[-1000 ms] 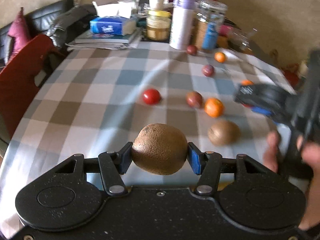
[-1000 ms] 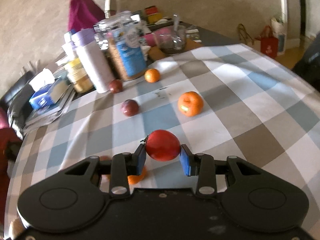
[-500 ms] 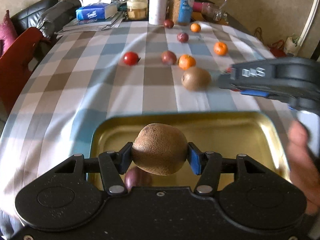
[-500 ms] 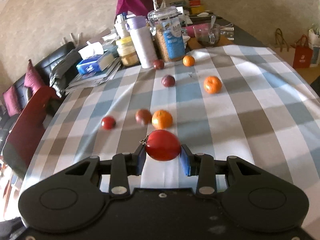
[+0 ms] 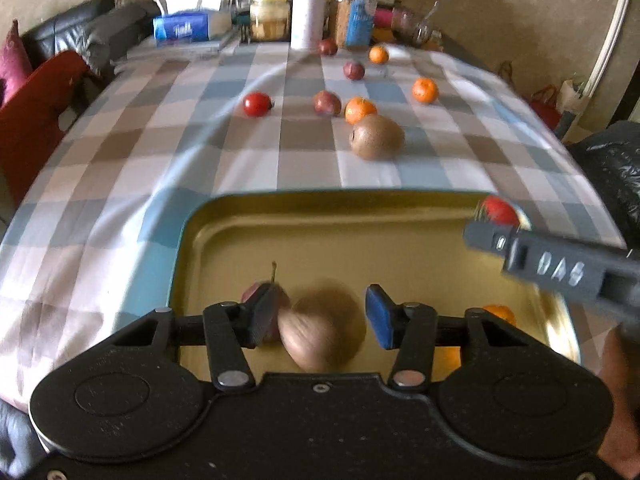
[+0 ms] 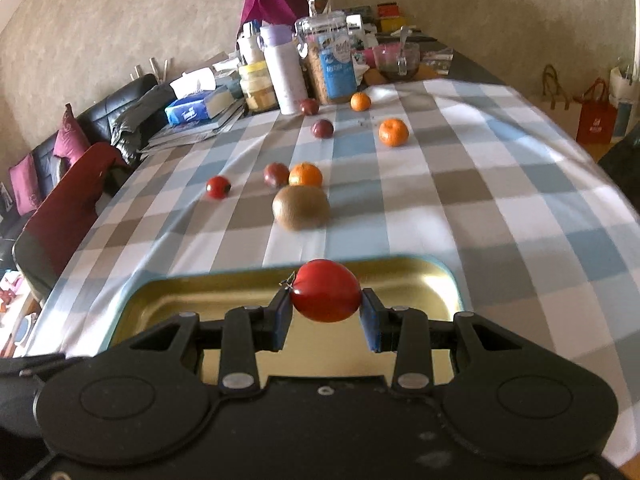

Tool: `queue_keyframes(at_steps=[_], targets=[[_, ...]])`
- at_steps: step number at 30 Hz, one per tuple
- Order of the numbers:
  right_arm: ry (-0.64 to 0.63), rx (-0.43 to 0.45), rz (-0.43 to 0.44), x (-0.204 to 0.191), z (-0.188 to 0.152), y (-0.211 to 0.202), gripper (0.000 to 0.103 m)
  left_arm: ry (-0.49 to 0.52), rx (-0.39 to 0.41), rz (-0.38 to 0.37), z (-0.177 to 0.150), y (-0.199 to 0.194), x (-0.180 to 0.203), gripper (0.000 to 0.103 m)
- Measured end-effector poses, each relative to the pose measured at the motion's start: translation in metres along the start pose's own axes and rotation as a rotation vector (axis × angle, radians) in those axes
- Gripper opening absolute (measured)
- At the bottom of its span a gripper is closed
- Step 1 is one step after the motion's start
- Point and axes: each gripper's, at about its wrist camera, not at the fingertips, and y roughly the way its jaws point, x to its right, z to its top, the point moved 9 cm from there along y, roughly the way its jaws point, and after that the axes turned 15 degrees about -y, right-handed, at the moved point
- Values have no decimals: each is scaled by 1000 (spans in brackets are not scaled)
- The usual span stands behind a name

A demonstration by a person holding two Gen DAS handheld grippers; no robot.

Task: Organize fruits
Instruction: 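Open both tools to drop the kiwi and tomato into the tray, then move the left tool to a red tomato while the right tool approaches a mandarin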

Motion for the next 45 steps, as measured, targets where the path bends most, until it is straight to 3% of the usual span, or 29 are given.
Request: queue_keyframes(at_steps=[3, 9, 13, 19, 29, 37, 45], targets=[[-5, -4, -1, -3, -9, -3, 38, 13, 47, -7, 5, -8, 0, 60], [-26, -16, -54, -2, -20, -3, 39, -61, -11, -42, 12, 1, -12, 65], [-10, -59, -38, -1, -28, 0, 40, -112, -22, -9, 17, 6, -26, 67], [-4, -100, -29, 3, -36, 3, 39, -110, 11, 32, 24, 6, -33, 72], [14, -61, -26, 8, -20, 2, 39, -40, 58, 27, 34, 4, -18, 73], [71, -68, 1, 12, -10, 15, 39, -47, 41, 43, 42, 14, -20, 73], [79, 17, -96, 28, 15, 21, 39, -41, 91, 63, 63, 18, -18, 73]])
